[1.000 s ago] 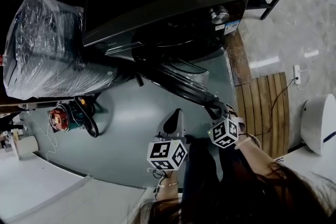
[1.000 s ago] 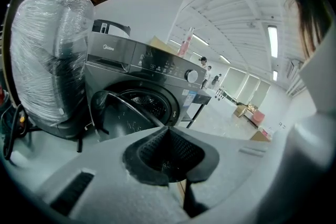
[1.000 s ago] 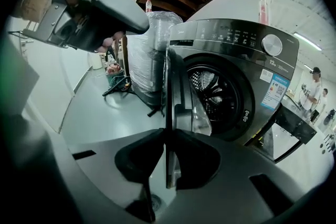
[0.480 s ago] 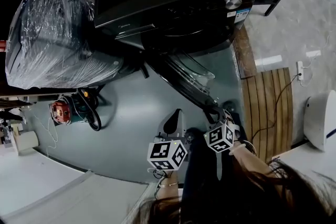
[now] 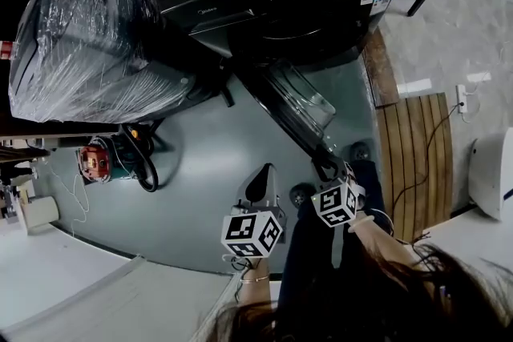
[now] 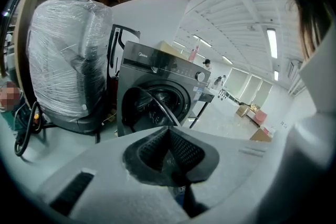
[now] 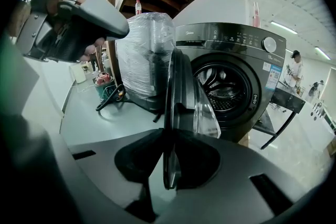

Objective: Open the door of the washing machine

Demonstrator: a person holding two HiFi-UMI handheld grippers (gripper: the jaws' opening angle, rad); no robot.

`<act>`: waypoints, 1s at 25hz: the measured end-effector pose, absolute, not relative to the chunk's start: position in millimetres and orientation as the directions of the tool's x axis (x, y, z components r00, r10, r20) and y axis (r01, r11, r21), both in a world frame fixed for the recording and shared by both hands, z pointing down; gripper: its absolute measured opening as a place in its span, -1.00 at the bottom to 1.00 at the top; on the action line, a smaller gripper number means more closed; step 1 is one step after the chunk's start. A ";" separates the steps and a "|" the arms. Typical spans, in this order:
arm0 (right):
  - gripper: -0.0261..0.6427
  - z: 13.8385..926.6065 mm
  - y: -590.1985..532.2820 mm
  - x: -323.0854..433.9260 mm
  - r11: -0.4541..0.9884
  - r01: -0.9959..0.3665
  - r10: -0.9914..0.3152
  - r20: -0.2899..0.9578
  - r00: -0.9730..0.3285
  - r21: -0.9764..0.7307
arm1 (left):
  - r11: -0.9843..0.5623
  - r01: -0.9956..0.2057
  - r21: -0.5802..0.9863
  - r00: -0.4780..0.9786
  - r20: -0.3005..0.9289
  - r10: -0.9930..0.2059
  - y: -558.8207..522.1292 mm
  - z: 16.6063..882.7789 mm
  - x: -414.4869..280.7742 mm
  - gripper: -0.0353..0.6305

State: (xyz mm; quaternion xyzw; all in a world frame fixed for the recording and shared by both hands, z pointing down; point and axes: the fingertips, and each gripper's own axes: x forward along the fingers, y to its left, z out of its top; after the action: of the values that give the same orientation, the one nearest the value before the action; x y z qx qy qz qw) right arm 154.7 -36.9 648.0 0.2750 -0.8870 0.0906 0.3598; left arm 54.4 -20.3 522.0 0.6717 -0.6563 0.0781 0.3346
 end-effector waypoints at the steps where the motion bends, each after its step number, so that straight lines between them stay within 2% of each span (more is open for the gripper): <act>1: -0.72 648.0 -34.1 152.1 0.827 -0.561 -0.431 0.687 -0.585 0.040 | 0.085 -0.934 0.348 0.128 0.544 -0.829 -15.5 523.0 50.3 -0.85; 13: -0.70 652.8 16.0 102.2 0.770 -0.637 -0.464 0.702 -0.540 0.020 | 0.094 -0.926 0.366 0.131 0.545 -0.828 36.0 533.4 1.8 -0.85; 25: -0.65 655.5 55.6 46.2 0.735 -0.675 -0.456 0.692 -0.559 -0.061 | 0.280 -0.909 0.310 -0.055 0.575 -0.816 78.7 532.4 -55.8 -0.85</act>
State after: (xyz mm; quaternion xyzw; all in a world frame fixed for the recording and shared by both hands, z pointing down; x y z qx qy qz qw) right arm 46.2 55.6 655.5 0.3259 -0.8680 0.1621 0.3378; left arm -55.8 78.7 532.4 0.5961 -0.7233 0.0676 0.3420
